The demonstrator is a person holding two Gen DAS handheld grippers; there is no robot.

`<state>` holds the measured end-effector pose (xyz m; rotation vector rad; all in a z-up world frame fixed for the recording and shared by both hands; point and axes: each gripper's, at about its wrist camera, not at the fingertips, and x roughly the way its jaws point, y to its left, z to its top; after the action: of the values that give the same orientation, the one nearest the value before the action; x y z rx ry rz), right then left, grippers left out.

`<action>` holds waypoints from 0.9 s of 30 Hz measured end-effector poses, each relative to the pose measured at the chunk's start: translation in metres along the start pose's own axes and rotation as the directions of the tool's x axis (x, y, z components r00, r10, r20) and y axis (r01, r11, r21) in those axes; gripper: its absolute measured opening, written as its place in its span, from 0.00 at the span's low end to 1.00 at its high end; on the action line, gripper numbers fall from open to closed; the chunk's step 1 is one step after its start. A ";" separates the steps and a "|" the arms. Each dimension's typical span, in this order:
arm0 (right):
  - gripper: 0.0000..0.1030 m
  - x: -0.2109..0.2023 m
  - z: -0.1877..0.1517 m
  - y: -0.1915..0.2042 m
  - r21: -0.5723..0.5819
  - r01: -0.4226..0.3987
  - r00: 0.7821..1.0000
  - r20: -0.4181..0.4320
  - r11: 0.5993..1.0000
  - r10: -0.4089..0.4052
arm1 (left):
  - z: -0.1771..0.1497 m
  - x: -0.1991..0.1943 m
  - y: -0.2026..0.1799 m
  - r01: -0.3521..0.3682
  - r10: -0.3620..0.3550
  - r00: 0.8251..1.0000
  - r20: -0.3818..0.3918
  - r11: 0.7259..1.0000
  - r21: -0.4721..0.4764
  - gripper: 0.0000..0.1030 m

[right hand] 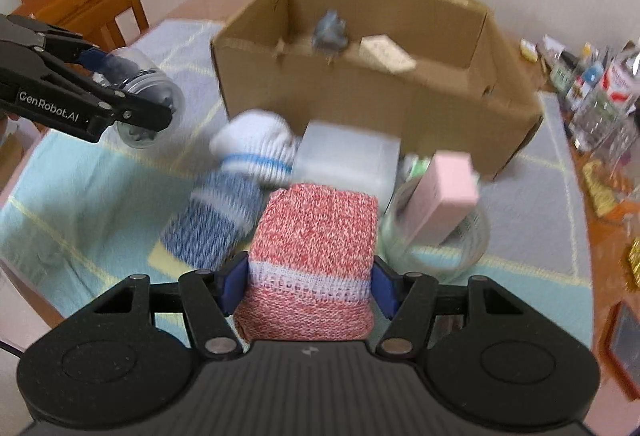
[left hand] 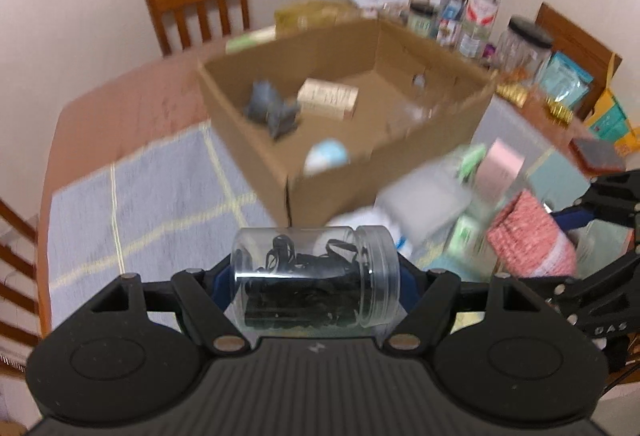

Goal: Organize objects
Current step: 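Carry both items over the cardboard box and open both tools to drop them inside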

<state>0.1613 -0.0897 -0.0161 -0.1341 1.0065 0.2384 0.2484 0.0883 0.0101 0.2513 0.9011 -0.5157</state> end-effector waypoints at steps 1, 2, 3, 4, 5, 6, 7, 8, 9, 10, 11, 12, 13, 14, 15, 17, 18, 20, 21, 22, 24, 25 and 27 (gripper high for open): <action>0.65 -0.004 0.006 -0.002 -0.001 0.001 1.000 0.012 1.000 -0.001 | 0.009 -0.003 -0.001 0.007 -0.007 1.000 0.019 1.000 0.001 0.73; 0.65 -0.007 0.011 -0.004 -0.004 0.005 1.000 0.024 1.000 -0.005 | 0.017 -0.006 -0.001 0.014 -0.014 0.999 0.033 1.000 0.000 0.73; 0.65 -0.012 0.018 -0.007 -0.008 0.011 0.999 0.041 1.000 -0.011 | 0.028 -0.007 -0.001 0.024 -0.024 0.998 0.050 1.000 0.002 0.73; 0.65 -0.016 0.024 -0.009 -0.010 0.013 0.998 0.059 1.000 -0.013 | 0.036 -0.008 -0.001 0.030 -0.030 0.998 0.064 1.000 0.002 0.73; 0.65 -0.019 0.030 -0.012 -0.011 0.014 0.997 0.076 1.000 -0.013 | 0.045 -0.007 -0.001 0.033 -0.033 0.997 0.076 0.999 0.001 0.73; 0.65 -0.023 0.037 -0.016 -0.009 0.015 0.996 0.092 1.000 -0.014 | 0.054 -0.005 -0.001 0.035 -0.035 0.996 0.087 0.999 0.001 0.73; 0.65 -0.026 0.045 -0.019 -0.010 0.017 0.994 0.108 1.000 -0.016 | 0.065 -0.003 -0.001 0.032 -0.032 0.994 0.101 0.999 0.003 0.73; 0.65 -0.029 0.053 -0.023 -0.010 0.020 0.992 0.126 1.000 -0.019 | 0.073 0.000 -0.002 0.028 -0.029 0.993 0.112 1.000 0.008 0.73; 0.65 -0.032 0.060 -0.026 -0.011 0.022 0.990 0.142 1.000 -0.021 | 0.082 0.005 -0.003 0.022 -0.024 0.992 0.123 1.000 0.013 0.73; 0.65 -0.034 0.068 -0.029 -0.016 0.027 0.987 0.160 1.000 -0.024 | 0.091 0.010 -0.003 0.013 -0.015 0.991 0.133 1.000 0.016 0.73; 0.65 -0.035 0.076 -0.031 -0.021 0.032 0.984 0.176 0.999 -0.028 | 0.099 0.015 -0.003 0.007 -0.009 0.990 0.139 1.000 0.019 0.73; 0.66 -0.035 0.085 -0.033 -0.031 0.038 0.981 0.192 0.999 -0.031 | 0.107 0.021 -0.002 0.003 -0.006 0.990 0.144 1.000 0.019 0.73; 0.66 -0.033 0.093 -0.036 -0.043 0.041 0.979 0.203 0.998 -0.032 | 0.115 0.027 0.000 -0.002 0.000 0.990 0.143 1.000 0.011 0.73; 0.66 -0.030 0.101 -0.039 -0.051 0.047 0.977 0.212 0.998 -0.035 | 0.120 0.032 -0.001 -0.008 0.008 0.990 0.139 1.000 0.000 0.73; 0.66 -0.027 0.108 -0.043 -0.046 0.056 0.975 0.216 0.997 -0.045 | 0.126 0.037 0.000 -0.013 0.014 0.990 0.140 1.000 -0.009 0.73; 0.66 -0.020 0.122 -0.049 -0.041 0.064 0.975 0.218 0.997 -0.053 | 0.132 0.047 0.002 -0.017 0.020 0.989 0.144 1.000 -0.020 0.73; 0.66 -0.016 0.129 -0.052 -0.041 0.063 0.973 0.226 0.997 -0.052 | 0.134 0.053 0.005 -0.024 0.029 0.990 0.140 0.999 -0.039 0.73; 0.78 -0.007 0.138 -0.057 -0.043 0.054 0.970 0.239 0.998 -0.042 | 0.137 0.065 0.010 -0.027 0.037 0.991 0.131 0.997 -0.077 0.77; 0.92 -0.003 0.142 -0.059 -0.043 0.046 0.971 0.235 0.998 -0.034 | 0.137 0.069 0.013 -0.031 0.042 0.992 0.118 0.995 -0.095 0.89; 1.00 0.001 0.144 -0.060 -0.045 0.045 0.972 0.234 0.998 -0.033 | 0.137 0.075 0.017 -0.042 0.055 0.993 0.102 0.992 -0.121 0.96; 1.00 0.005 0.144 -0.062 -0.060 0.043 0.970 0.242 0.997 -0.027 | 0.134 0.080 0.021 -0.064 0.079 0.993 0.090 0.986 -0.154 0.96; 1.00 0.007 0.144 -0.062 -0.072 0.041 0.972 0.234 0.997 -0.024 | 0.132 0.081 0.022 -0.066 0.080 0.993 0.083 0.985 -0.157 0.96; 1.00 0.011 0.140 -0.062 -0.092 0.051 0.973 0.231 0.994 -0.028 | 0.129 0.079 0.023 -0.078 0.091 0.993 0.073 0.983 -0.169 0.96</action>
<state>0.2980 -0.1169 0.0491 -0.2101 0.7622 0.2601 0.3889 0.0288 0.0242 0.1162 0.8455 -0.3672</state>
